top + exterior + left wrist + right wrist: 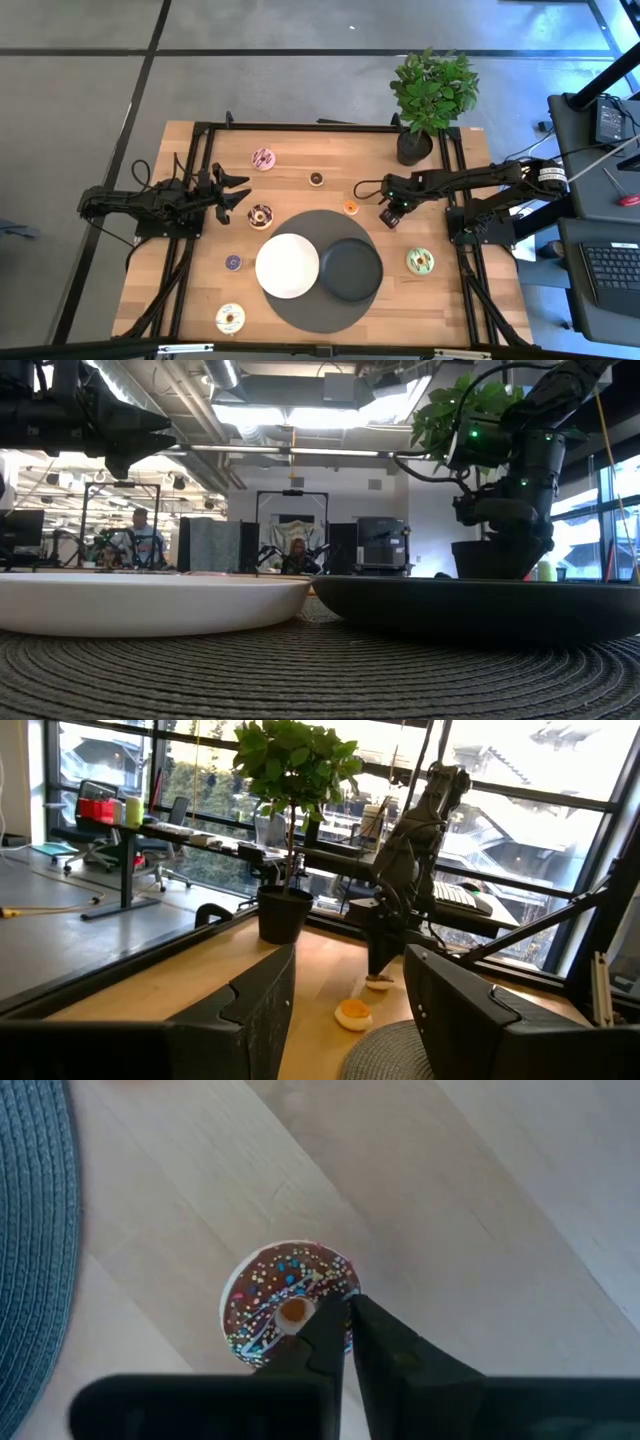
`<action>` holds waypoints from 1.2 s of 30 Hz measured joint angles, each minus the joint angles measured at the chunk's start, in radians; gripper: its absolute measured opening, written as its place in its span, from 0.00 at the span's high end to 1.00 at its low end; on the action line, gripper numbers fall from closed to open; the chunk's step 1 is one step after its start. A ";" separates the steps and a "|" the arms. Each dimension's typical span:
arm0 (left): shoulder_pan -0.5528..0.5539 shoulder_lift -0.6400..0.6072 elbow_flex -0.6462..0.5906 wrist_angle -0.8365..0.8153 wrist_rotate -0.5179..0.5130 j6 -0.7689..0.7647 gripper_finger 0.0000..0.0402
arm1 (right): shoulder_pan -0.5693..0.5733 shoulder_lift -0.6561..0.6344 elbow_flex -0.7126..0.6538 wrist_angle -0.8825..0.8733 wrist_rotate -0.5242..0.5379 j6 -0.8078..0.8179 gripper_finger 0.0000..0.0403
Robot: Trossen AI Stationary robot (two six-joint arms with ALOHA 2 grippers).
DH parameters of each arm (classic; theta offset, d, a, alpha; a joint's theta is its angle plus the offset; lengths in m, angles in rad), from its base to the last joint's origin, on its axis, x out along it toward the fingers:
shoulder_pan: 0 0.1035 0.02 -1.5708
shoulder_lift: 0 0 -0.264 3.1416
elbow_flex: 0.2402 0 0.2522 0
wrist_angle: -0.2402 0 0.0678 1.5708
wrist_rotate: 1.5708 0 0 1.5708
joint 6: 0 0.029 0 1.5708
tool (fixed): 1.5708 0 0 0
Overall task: Pick & Place donuts
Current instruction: Put the small brown donut on the black plate
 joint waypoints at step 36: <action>0.000 0.000 0.000 0.000 0.000 -0.003 0.54 | 0.433 0.204 0.323 0.178 0.047 -0.081 1.00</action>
